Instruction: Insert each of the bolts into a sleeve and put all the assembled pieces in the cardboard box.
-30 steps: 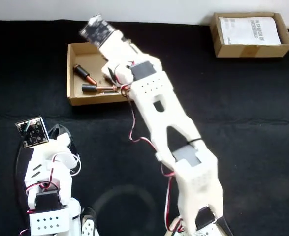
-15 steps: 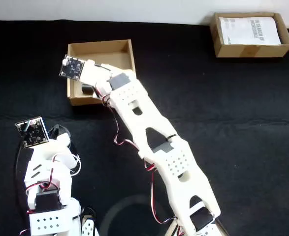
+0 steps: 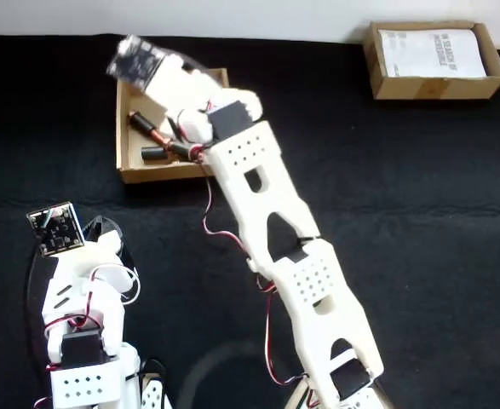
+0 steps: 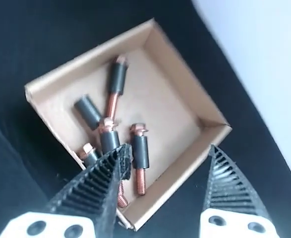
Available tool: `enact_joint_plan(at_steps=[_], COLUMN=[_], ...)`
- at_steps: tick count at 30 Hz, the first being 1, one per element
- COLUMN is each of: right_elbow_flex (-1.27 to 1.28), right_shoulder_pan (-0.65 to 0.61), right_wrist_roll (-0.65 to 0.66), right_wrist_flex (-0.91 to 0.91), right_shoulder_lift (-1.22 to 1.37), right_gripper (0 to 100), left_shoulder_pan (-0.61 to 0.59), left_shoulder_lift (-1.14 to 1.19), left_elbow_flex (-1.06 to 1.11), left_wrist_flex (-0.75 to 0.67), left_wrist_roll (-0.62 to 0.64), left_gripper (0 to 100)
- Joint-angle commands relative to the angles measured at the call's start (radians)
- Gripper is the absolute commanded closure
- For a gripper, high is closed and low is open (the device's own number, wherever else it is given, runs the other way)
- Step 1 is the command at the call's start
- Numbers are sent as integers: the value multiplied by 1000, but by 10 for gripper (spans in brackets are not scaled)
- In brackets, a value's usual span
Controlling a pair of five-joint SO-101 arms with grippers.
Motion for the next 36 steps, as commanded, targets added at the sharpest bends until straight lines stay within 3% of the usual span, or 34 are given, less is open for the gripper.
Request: enact_joint_plan(at_steps=[1,4,13,18,25,36], right_elbow_flex=[-249,-381,-364,-344,53,771], right_shoulder_pan=[13,13,24,70,140,361], right_wrist_roll=[-161,-233,-249,-348,-353,-371], right_wrist_flex=[88,131,369,378,378,375], right_shoulder_lift=[-21,-31,-314,-504,-901,-1538], right_gripper=[783,783,783,809,931,945], left_shoulder_pan=[-10,-10,-8,-7,-7,-7], left_shoulder_lift=[-8,-7,-4,-4,-4,-4], left_elbow_flex=[18,18,18,18,18,18], left_wrist_flex=[5,3,3,3,3,46], left_wrist_roll=[-9,-9,-9,-9,-9,-8], left_gripper=[990,990,990,990,990,990])
